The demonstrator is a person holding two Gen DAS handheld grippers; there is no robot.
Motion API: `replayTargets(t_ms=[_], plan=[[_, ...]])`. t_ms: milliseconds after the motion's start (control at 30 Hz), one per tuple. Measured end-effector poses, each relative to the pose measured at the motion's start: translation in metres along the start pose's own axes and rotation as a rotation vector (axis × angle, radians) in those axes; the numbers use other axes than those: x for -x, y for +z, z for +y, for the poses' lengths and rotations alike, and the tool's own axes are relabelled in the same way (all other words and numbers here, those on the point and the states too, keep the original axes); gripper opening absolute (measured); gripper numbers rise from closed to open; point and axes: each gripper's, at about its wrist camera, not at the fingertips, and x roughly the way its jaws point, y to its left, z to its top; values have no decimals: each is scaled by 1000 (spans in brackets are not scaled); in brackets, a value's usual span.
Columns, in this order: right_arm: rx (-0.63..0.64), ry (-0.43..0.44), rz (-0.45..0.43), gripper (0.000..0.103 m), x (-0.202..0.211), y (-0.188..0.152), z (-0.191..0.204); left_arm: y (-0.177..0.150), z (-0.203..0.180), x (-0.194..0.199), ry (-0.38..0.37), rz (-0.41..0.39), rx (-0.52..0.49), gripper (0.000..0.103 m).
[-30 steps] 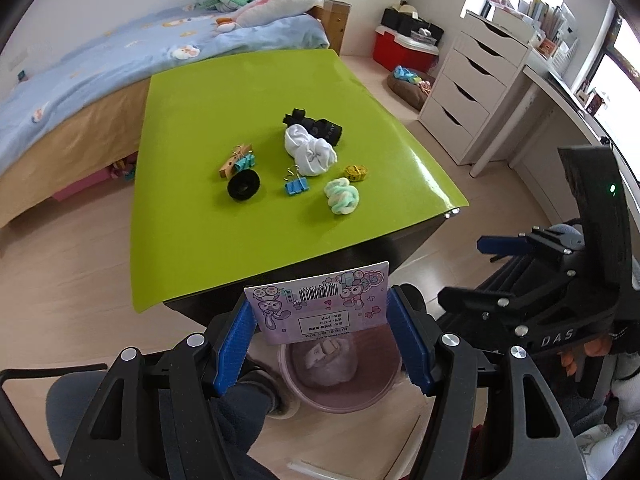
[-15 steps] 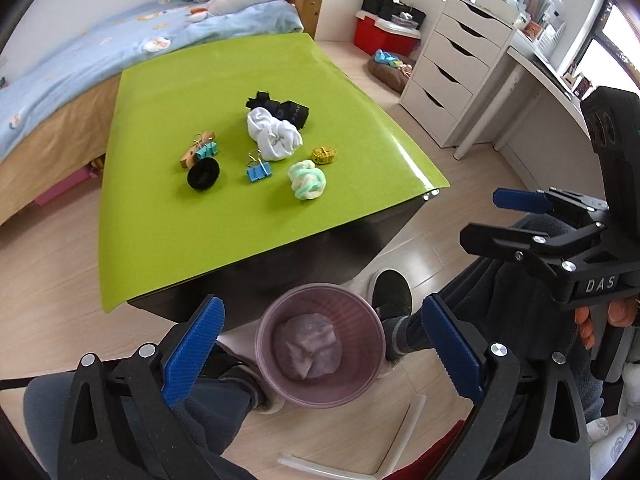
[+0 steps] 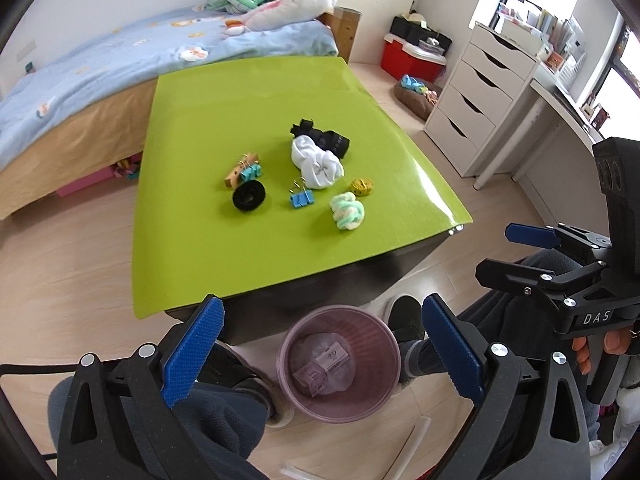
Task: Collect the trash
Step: 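Grasp the mint-green scrunchie with the right gripper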
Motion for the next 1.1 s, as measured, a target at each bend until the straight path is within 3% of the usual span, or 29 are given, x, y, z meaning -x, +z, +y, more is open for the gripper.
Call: replayTargets(t_ms=[300,700,933,1000,1100], plan=[[32,-7,51,97,-36,44,13,10,14,12,14,-40,30,95],[73,-72,277,96,-136,85,24,6,26,18,17,-52,71,95],[81,-79,323,64,-157,86,27,4,34,15,15,-44,92,95],[87,-81,321,61,-158,86,29,5,35,15,11,-44,95,95],[84,-87,311,32,-155,86,27,8,36,12,6,-42,95,95]])
